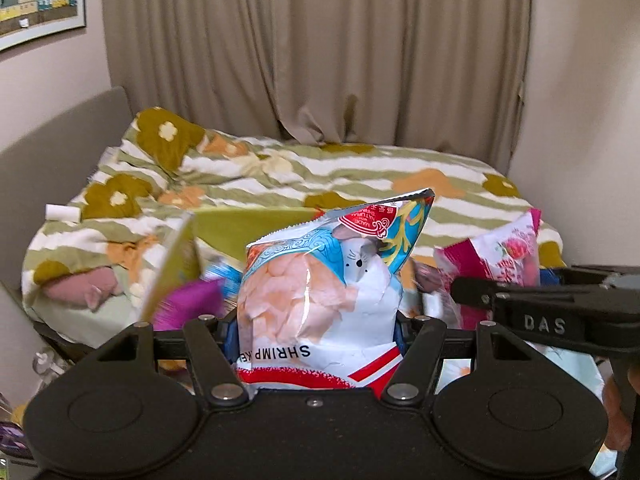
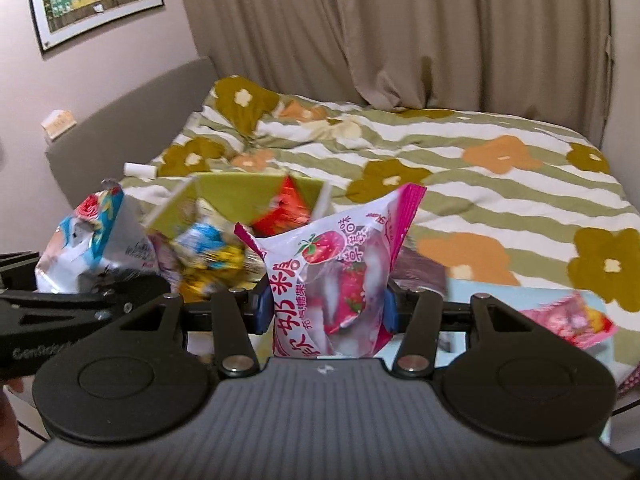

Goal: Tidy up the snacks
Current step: 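Carry both bags into the cardboard box and open both tools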

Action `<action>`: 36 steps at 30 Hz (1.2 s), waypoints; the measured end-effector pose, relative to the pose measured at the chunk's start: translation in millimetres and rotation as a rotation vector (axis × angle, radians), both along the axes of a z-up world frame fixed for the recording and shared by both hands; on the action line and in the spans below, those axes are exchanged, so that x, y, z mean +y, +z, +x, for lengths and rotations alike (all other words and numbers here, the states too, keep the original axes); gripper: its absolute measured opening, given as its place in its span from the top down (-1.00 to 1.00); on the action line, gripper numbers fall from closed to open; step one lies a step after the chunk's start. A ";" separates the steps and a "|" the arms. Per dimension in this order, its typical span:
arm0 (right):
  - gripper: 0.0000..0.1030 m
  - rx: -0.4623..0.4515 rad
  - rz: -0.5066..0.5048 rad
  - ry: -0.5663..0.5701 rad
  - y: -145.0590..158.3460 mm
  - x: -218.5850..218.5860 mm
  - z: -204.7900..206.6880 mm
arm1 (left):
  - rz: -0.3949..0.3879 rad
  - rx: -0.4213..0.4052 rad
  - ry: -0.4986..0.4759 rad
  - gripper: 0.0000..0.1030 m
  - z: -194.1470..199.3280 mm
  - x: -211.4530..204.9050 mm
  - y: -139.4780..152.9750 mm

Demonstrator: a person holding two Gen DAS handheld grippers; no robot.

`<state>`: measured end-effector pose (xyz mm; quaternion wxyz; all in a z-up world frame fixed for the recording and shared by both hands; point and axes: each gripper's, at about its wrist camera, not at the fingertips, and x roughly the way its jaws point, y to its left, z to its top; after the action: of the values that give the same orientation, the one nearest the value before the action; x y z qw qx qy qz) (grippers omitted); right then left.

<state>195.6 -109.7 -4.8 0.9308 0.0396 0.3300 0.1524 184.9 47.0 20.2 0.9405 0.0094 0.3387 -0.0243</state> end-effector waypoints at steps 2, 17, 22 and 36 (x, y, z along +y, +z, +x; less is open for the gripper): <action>-0.27 -0.012 0.005 0.002 6.6 18.6 -0.3 | 0.007 -0.014 0.006 -0.32 4.8 19.4 5.9; -0.27 -0.010 0.018 -0.111 6.4 110.8 36.1 | 0.018 0.008 -0.100 -0.33 94.8 108.9 -2.5; -0.27 0.033 0.010 -0.158 -3.7 117.1 49.1 | 0.000 0.043 -0.141 -0.34 126.6 110.4 -15.1; -0.27 0.088 0.007 -0.161 -24.2 99.0 66.5 | -0.019 0.075 -0.091 -0.97 124.7 120.9 -26.5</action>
<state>262.1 -10.7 -29.1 0.9245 0.0760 0.3657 0.0762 309.6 168.0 -6.4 0.9252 0.0151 0.3725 -0.0708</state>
